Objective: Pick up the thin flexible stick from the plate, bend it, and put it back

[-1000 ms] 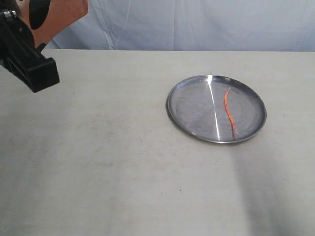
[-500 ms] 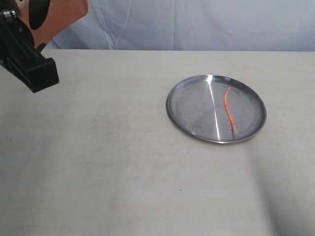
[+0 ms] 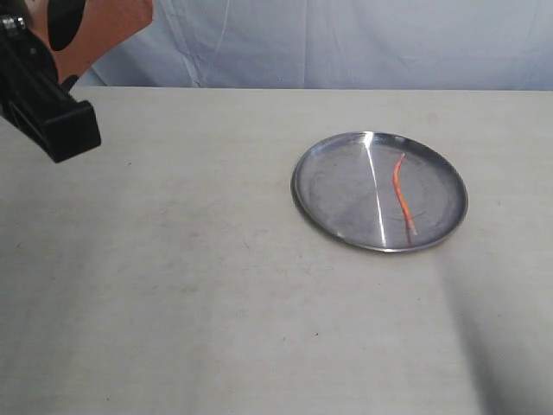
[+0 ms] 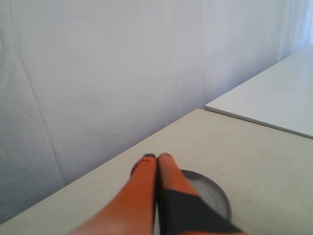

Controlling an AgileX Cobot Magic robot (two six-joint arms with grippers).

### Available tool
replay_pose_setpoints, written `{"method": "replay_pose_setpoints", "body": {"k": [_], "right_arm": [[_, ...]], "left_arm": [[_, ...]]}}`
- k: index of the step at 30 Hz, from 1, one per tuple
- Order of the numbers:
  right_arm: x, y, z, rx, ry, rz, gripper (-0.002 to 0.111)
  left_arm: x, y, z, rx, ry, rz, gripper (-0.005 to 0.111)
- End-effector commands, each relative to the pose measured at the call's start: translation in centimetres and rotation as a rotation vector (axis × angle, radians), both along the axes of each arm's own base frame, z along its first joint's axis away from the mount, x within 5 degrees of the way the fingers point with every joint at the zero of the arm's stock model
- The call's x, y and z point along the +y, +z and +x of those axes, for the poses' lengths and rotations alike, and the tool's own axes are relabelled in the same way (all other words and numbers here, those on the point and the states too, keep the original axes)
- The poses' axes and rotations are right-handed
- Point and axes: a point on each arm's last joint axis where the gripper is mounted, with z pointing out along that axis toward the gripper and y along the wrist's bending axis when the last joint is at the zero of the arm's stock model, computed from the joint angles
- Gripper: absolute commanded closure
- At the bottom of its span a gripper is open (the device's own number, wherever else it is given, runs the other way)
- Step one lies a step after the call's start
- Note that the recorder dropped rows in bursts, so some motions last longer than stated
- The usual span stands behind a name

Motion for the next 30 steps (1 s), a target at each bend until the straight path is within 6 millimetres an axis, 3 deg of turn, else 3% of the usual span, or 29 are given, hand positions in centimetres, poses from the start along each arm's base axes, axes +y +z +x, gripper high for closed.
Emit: {"method": "replay_pose_setpoints", "body": {"k": [1,7,11,14,17,21,22,24,25,27,30], "right_arm": [[-0.1,-0.1,0.0,-0.001,-0.008,-0.017,0.108],[-0.1,-0.1,0.0,-0.001,-0.008,-0.017,0.108],[0.0,0.0,0.0,-0.006,-0.006,-0.015,0.108],[0.0,0.0,0.0,-0.006,-0.006,-0.015,0.108],[0.0,0.0,0.0,-0.006,-0.006,-0.015,0.108],[0.0,0.0,0.0,-0.006,-0.006,-0.015,0.108],[0.0,0.0,0.0,-0.006,-0.006,-0.015,0.108],[0.0,0.0,0.0,-0.006,-0.006,-0.015,0.108],[0.0,0.0,0.0,-0.006,-0.006,-0.015,0.108],[0.0,-0.1,0.0,-0.002,-0.007,-0.015,0.108],[0.0,0.0,0.0,-0.003,-0.007,-0.017,0.108]], "left_arm": [[0.1,0.0,-0.1,0.004,0.003,-0.010,0.106],[0.3,0.2,-0.3,0.003,0.003,-0.023,0.106],[2.0,-1.2,-0.9,0.379,0.075,-0.399,0.106],[5.7,-5.2,-1.3,0.636,0.271,-0.740,0.106],[8.6,-8.4,-3.0,0.692,0.404,-0.983,0.106],[10.9,-10.6,-5.2,0.645,0.485,-1.222,0.106],[11.4,-12.1,-5.4,0.713,0.541,-1.337,0.106],[11.9,-17.0,-5.7,0.935,0.691,-1.533,0.106],[11.9,-18.0,-5.8,1.005,0.720,-1.591,0.106],[12.2,-19.6,-6.3,1.090,0.909,-1.488,0.106],[12.0,-20.3,-6.6,1.149,0.955,-1.396,0.106]]}}
